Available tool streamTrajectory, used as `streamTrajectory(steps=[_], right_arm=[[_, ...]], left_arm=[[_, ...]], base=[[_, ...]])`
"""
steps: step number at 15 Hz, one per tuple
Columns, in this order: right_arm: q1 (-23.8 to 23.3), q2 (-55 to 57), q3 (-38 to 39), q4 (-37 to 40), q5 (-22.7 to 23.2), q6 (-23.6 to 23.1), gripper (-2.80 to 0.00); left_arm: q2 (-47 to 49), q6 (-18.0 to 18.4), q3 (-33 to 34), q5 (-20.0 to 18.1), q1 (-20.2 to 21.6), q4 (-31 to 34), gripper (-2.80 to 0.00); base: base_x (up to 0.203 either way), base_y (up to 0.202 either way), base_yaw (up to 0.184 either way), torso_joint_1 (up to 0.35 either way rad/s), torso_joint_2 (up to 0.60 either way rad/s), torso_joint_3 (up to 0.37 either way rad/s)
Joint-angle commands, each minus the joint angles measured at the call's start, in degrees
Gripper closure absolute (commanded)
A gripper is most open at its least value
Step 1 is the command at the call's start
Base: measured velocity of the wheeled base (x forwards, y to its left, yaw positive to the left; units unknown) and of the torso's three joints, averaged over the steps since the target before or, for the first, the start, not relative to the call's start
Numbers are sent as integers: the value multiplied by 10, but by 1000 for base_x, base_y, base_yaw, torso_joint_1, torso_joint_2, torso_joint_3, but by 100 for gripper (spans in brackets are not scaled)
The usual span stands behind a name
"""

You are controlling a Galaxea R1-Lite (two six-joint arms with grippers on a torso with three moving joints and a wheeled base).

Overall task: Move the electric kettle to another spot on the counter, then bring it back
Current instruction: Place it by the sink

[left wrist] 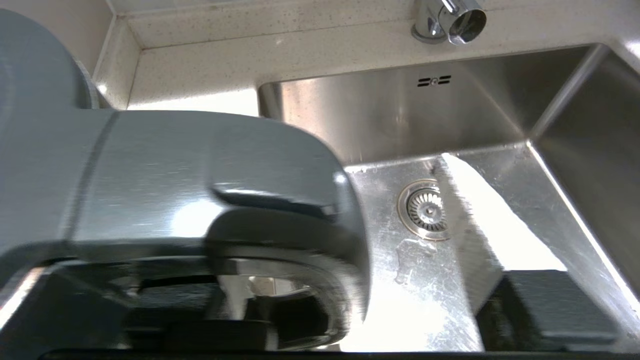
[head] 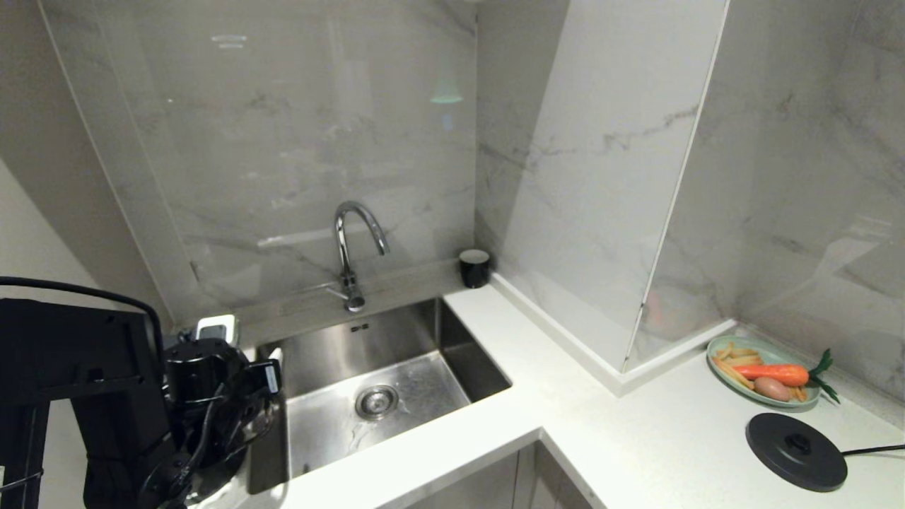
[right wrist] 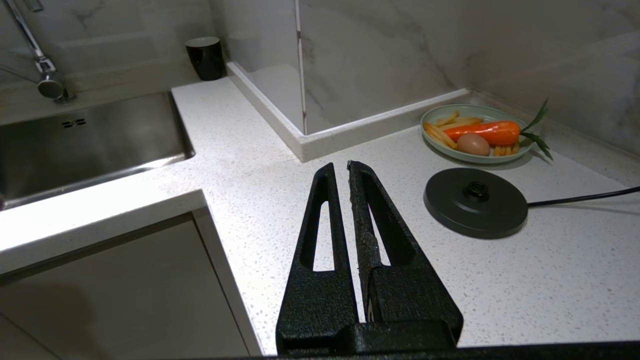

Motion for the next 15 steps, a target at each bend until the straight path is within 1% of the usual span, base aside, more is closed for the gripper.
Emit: streamTrajectory(steps=[1, 4, 6, 9, 11, 15], right_arm=[[0, 0, 0, 0, 0, 0, 0], [0, 0, 0, 0, 0, 0, 0], [0, 0, 0, 0, 0, 0, 0], [0, 0, 0, 0, 0, 0, 0], [0, 0, 0, 0, 0, 0, 0], [0, 0, 0, 0, 0, 0, 0]], left_arm=[[-3, -2, 14, 2, -7, -4, -280], [-3, -3, 40, 2, -14, -4, -280], [0, -5, 48, 3, -15, -4, -280], [-2, -8, 63, 6, -28, -4, -280], [-8, -8, 68, 9, -36, -4, -280], [-25, -9, 101, 9, -44, -4, -280]], base=[[0, 0, 0, 0, 0, 0], [0, 0, 0, 0, 0, 0], [0, 0, 0, 0, 0, 0], [0, 0, 0, 0, 0, 0], [0, 0, 0, 0, 0, 0], [0, 0, 0, 0, 0, 0]])
